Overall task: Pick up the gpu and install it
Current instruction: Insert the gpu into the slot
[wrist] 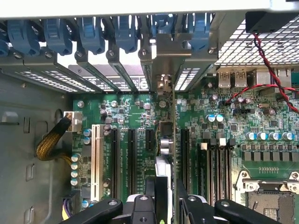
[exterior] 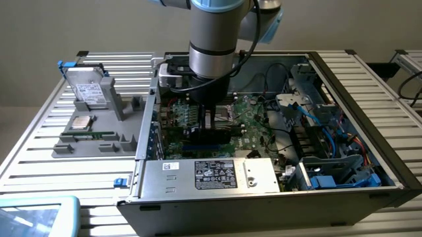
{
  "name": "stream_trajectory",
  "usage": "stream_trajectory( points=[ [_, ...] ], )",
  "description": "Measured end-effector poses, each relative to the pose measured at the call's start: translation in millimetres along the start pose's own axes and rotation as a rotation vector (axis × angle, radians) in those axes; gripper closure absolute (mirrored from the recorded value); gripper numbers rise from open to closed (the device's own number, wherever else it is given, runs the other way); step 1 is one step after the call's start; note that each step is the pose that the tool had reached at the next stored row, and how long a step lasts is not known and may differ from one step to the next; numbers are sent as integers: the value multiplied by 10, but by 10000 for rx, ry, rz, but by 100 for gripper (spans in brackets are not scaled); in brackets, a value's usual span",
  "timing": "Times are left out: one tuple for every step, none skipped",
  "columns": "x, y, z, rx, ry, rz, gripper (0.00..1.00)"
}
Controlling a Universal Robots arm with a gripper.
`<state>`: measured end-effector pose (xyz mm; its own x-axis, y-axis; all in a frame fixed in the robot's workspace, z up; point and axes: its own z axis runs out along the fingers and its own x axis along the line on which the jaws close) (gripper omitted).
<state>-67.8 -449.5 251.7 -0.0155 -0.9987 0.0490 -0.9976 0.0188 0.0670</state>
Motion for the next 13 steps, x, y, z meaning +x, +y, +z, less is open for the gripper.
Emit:
stream_trajectory(
  points=[
    [0, 2, 0, 5, 0, 0, 73],
    [0, 4, 0, 48, 0, 4, 73],
    [0, 3, 0, 95, -2, 5, 73],
    [0, 3, 0, 143, -3, 7, 73],
    [0, 5, 1, 178, -5, 8, 73],
    [0, 6, 1, 179, -5, 8, 73],
    [0, 8, 2, 179, -4, 7, 73],
    [0, 11, 2, 179, -3, 8, 73],
    [0, 14, 3, 180, -5, 9, 73],
    [0, 18, 3, 180, -11, 9, 73],
    [1, 23, 4, 179, -17, 8, 73],
    [0, 25, 4, 179, -23, 6, 73],
    [0, 26, 4, 179, -33, 6, 73]
  ],
)
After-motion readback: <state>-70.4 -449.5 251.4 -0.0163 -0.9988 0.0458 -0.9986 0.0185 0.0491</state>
